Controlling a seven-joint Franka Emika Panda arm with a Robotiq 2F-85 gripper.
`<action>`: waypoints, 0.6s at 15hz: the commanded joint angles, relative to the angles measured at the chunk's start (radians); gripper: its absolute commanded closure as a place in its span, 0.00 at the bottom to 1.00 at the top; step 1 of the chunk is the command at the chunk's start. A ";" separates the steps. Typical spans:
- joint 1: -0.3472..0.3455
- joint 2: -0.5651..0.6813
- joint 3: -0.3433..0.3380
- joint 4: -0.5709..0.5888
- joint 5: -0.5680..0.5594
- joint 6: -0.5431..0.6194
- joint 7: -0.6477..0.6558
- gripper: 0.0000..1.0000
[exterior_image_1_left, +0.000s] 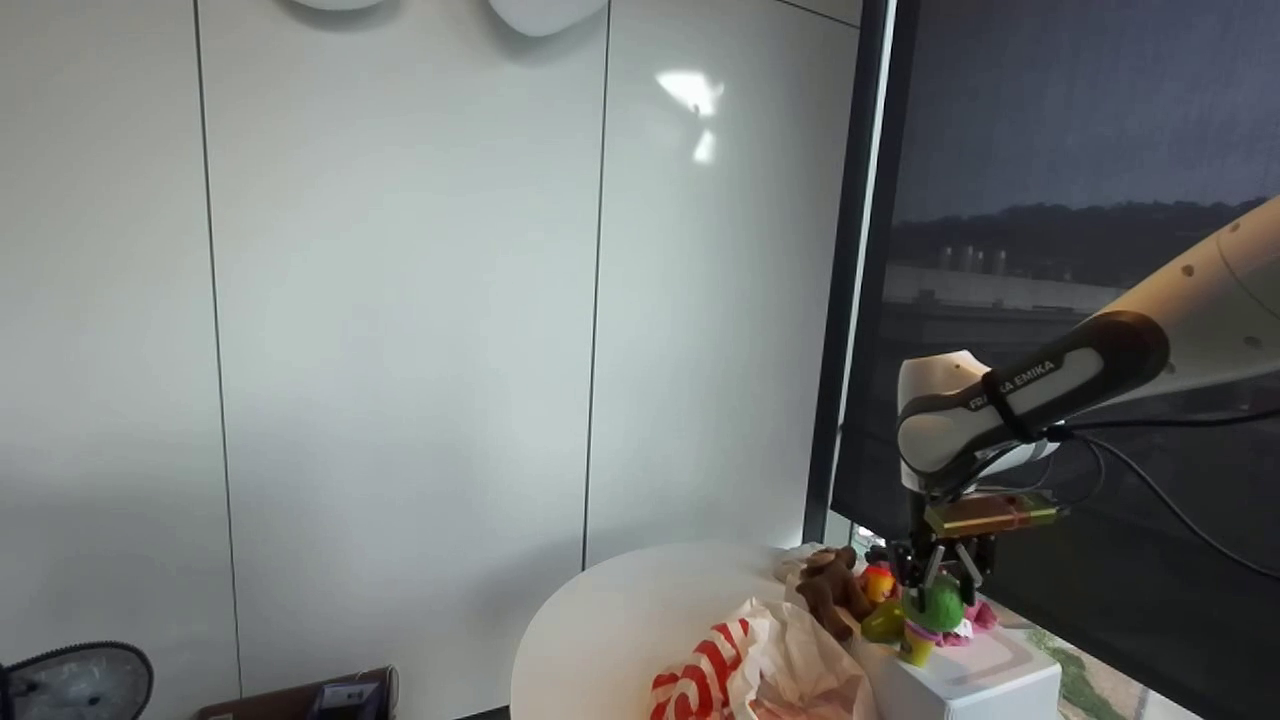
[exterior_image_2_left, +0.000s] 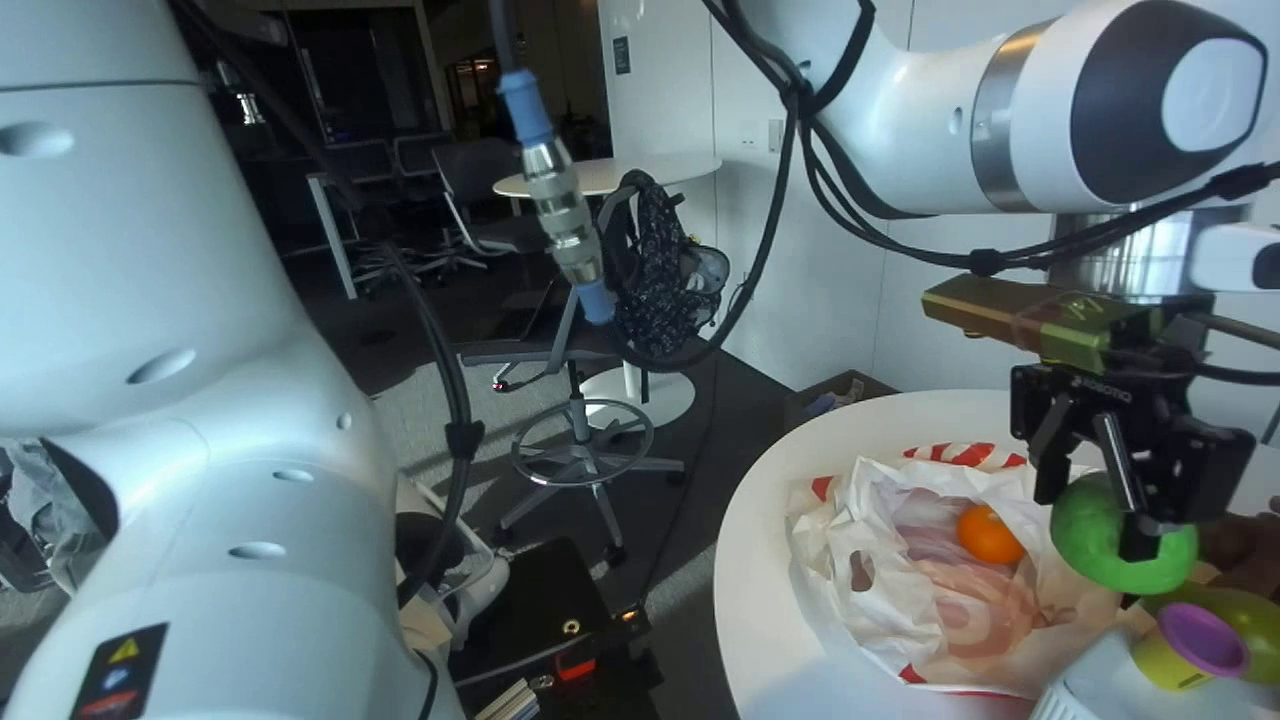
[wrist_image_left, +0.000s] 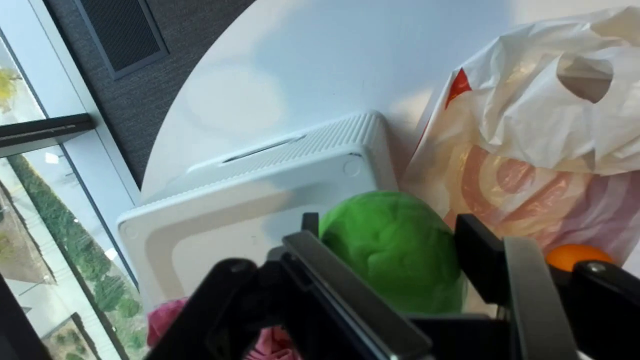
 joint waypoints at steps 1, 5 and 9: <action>0.045 0.027 0.069 -0.063 0.038 0.033 -0.052 0.56; 0.104 0.142 0.136 -0.090 -0.019 0.163 -0.003 0.56; 0.163 0.261 0.152 -0.065 -0.056 0.280 0.026 0.56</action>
